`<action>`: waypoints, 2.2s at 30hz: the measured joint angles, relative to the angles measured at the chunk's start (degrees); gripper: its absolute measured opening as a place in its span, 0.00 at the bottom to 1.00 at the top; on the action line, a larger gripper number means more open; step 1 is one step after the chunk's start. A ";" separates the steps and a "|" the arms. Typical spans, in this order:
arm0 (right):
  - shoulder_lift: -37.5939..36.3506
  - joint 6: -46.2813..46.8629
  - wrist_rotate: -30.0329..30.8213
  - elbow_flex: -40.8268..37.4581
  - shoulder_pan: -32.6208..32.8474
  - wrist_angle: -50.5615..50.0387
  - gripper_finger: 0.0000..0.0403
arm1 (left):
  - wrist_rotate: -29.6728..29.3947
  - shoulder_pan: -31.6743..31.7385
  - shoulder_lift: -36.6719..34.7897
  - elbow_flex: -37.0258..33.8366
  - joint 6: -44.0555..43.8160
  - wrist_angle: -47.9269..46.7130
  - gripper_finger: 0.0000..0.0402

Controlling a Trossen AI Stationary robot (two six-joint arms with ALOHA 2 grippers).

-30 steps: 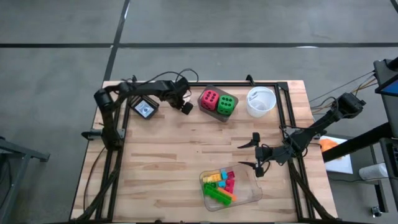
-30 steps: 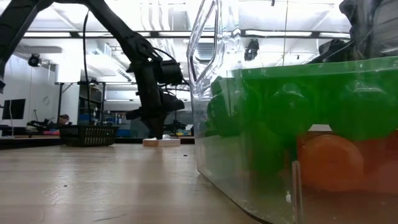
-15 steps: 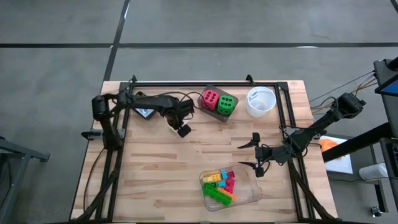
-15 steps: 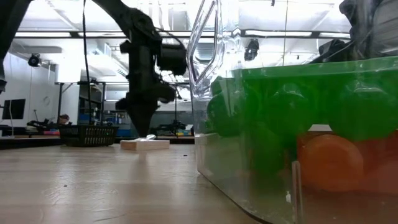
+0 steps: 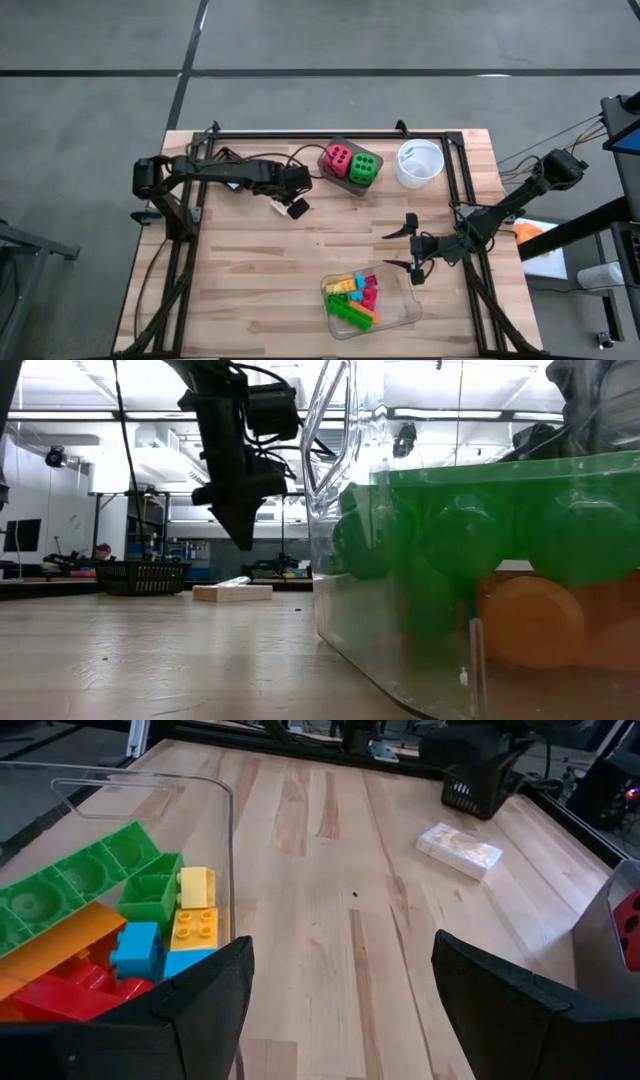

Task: Pick & Place Toys
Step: Put the yellow deck of cards into the top left black bin

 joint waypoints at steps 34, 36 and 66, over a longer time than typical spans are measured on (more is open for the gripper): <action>0.00 2.19 -3.33 -0.02 0.07 -0.27 0.75 | 2.91 2.16 6.78 -0.09 -5.25 2.39 0.95; 0.00 2.38 -3.36 -0.02 0.07 -0.36 0.75 | 2.80 2.98 6.86 -0.09 -4.26 2.26 0.95; 0.00 3.02 -3.77 -0.02 0.10 -1.21 0.75 | 3.82 3.68 10.99 -3.86 0.67 6.75 0.95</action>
